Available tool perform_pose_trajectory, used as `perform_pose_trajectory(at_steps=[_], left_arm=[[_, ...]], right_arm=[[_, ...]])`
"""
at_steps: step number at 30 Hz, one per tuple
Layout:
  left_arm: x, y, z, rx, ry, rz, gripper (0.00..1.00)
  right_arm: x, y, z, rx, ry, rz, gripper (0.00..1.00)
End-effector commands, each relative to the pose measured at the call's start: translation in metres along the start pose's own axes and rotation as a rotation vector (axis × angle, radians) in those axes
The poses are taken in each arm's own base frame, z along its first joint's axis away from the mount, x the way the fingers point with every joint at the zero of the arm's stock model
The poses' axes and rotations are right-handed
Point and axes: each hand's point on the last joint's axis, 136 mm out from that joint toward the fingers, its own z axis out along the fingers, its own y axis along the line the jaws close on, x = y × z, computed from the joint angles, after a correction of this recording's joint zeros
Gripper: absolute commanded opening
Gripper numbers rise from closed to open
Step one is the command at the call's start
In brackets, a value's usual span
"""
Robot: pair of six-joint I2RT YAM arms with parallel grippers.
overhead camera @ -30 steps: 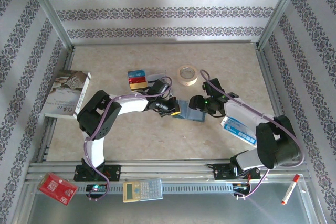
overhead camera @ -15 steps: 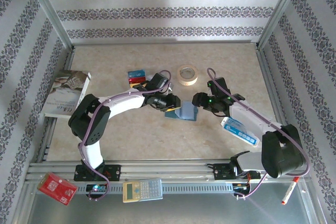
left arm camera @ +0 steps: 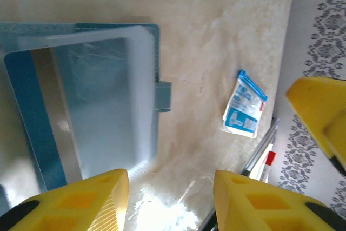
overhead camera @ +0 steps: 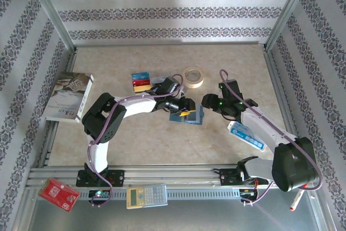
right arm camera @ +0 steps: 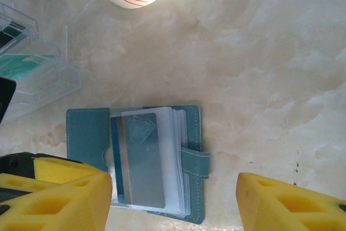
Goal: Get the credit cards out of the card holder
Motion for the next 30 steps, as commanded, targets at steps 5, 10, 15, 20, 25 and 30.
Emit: perform_pose_trajectory(at_steps=[5, 10, 15, 20, 25, 30], left_arm=[[-0.016, 0.005, -0.025, 0.01, -0.085, -0.022, 0.46], [-0.014, 0.044, -0.027, -0.117, -0.088, -0.104, 0.39], [-0.014, 0.055, -0.017, -0.139, -0.071, -0.132, 0.38], [-0.015, 0.056, -0.006, -0.106, -0.051, -0.146, 0.35], [-0.012, 0.056, 0.003, -0.059, -0.024, -0.169, 0.29], [-0.009, 0.058, 0.007, -0.038, -0.005, -0.174, 0.25]], right_arm=[[0.01, 0.015, 0.011, -0.037, 0.055, -0.072, 0.54], [0.031, 0.03, 0.034, -0.04, 0.151, -0.131, 0.44], [0.046, 0.034, 0.055, -0.035, 0.226, -0.135, 0.33], [0.053, 0.027, 0.069, -0.015, 0.267, -0.13, 0.27], [0.064, 0.019, 0.078, 0.005, 0.313, -0.128, 0.25], [0.072, 0.009, 0.083, 0.037, 0.337, -0.117, 0.24]])
